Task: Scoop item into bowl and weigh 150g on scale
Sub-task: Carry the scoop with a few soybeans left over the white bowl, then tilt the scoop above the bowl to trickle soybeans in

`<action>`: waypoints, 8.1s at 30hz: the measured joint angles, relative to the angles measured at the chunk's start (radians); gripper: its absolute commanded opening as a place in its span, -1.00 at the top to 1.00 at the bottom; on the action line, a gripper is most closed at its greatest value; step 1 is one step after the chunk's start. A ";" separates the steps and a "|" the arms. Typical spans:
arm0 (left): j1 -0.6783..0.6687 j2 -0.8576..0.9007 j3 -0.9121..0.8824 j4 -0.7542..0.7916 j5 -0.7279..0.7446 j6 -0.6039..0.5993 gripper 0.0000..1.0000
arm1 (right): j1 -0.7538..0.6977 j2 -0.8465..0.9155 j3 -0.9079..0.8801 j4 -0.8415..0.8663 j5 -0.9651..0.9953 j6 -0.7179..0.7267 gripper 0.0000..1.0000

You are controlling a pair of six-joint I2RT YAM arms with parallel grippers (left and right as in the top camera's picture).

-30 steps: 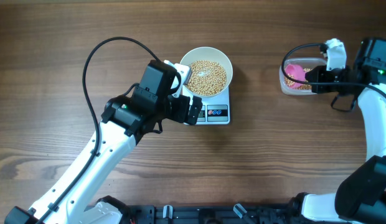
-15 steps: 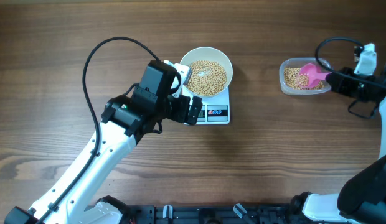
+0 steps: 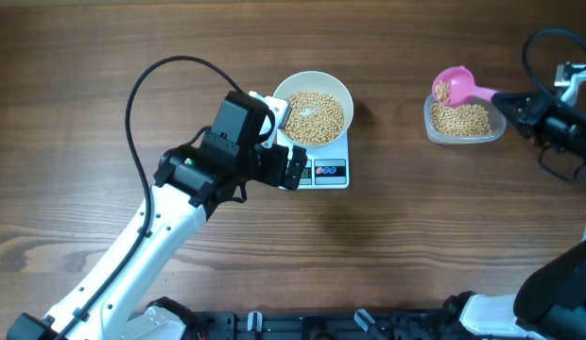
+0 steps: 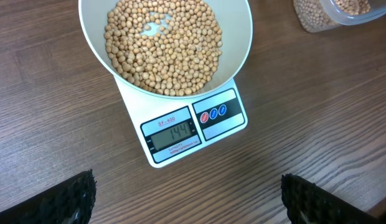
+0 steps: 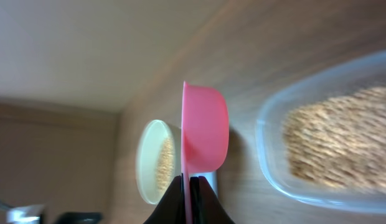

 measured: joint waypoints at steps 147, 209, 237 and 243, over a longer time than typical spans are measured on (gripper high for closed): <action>0.000 0.000 0.000 0.000 0.000 0.000 -1.00 | 0.820 0.013 0.267 0.055 0.632 -0.533 0.91; 0.000 0.000 0.000 0.000 0.000 0.000 -1.00 | 0.830 0.060 0.267 0.089 0.638 -0.604 0.91; 0.000 0.000 0.000 0.000 0.000 0.000 -1.00 | 0.830 0.060 0.267 0.135 0.626 -0.380 0.91; 0.000 0.000 0.000 0.000 0.000 0.000 -1.00 | 0.830 0.060 0.267 0.135 0.626 -0.386 0.91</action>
